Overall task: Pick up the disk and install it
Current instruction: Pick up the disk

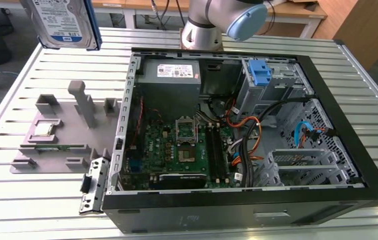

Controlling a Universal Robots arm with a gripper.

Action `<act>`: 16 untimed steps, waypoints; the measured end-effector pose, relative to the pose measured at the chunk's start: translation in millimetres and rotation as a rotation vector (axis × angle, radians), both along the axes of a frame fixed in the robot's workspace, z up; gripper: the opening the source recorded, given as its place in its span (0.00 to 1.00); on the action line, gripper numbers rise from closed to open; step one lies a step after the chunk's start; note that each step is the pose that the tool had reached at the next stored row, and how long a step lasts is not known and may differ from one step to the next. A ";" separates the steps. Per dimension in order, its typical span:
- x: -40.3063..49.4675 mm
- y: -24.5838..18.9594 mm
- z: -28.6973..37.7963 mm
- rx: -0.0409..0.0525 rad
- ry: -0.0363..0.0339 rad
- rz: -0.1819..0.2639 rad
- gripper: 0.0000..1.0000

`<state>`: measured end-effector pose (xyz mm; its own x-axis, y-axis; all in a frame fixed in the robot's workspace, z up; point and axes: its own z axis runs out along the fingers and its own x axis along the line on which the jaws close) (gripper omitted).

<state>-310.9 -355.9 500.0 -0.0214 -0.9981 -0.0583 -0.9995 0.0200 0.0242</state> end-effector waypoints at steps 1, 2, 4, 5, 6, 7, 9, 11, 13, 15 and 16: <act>0.5 0.0 0.0 0.0000 0.0000 0.000 0.35; 0.8 0.0 0.0 0.0001 -0.0001 0.000 0.35; 1.2 0.0 0.0 0.0001 -0.0001 0.000 0.35; 1.5 0.0 0.0 0.0001 -0.0001 0.000 0.35; 2.4 0.0 -0.1 0.0001 -0.0002 0.000 0.35; 3.8 0.0 0.0 0.0000 -0.0001 0.000 0.35; 6.0 0.0 0.0 0.0000 -0.0001 0.000 0.35; 7.8 0.0 0.0 0.0000 0.0000 0.000 0.35; 9.4 0.0 0.0 0.0001 0.0000 0.000 0.35; 11.3 0.0 0.0 0.0001 -0.0001 0.000 0.35; 12.4 0.0 0.0 0.0000 -0.0001 0.000 0.35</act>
<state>-298.5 -355.9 500.0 -0.0214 -0.9981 -0.0583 -0.9995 0.0200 0.0242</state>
